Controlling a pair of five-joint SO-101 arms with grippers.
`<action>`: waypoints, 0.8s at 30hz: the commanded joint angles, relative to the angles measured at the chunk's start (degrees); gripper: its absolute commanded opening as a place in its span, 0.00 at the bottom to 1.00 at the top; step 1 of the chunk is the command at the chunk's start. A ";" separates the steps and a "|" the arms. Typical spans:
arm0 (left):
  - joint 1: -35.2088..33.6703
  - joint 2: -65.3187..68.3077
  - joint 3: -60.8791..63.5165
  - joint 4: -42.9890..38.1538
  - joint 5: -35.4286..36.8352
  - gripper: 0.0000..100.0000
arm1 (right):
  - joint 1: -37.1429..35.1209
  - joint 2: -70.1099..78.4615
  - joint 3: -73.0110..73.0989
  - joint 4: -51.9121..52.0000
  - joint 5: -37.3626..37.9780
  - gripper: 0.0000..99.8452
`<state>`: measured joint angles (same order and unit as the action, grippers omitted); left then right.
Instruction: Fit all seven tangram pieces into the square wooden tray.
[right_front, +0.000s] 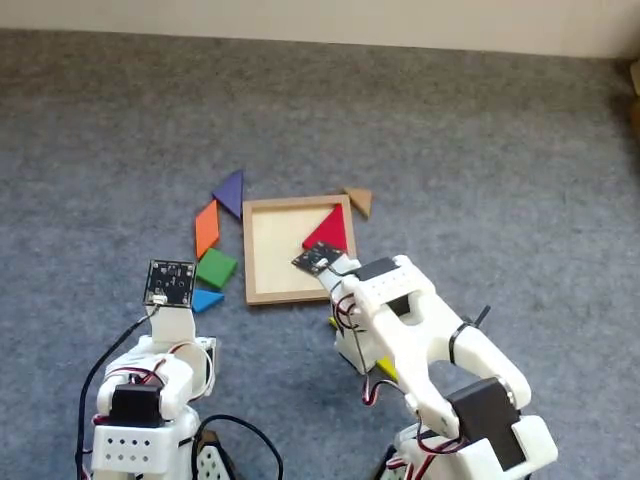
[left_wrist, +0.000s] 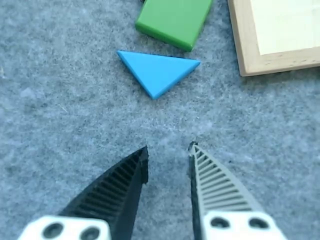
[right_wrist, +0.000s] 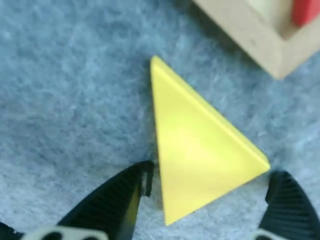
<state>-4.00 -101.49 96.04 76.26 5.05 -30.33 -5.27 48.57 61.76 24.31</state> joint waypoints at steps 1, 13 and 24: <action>-0.84 -2.51 1.10 0.35 0.35 0.14 | -1.54 0.22 -3.47 -2.33 -0.09 0.35; -0.84 -2.51 1.10 0.35 0.35 0.14 | -1.63 0.13 -5.85 -2.77 -0.09 0.35; -0.84 -2.51 1.10 0.35 0.35 0.14 | -1.27 -7.52 -5.67 -2.86 2.11 0.35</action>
<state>-4.00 -101.49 96.04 76.26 5.05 -30.42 -6.68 46.99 61.85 24.48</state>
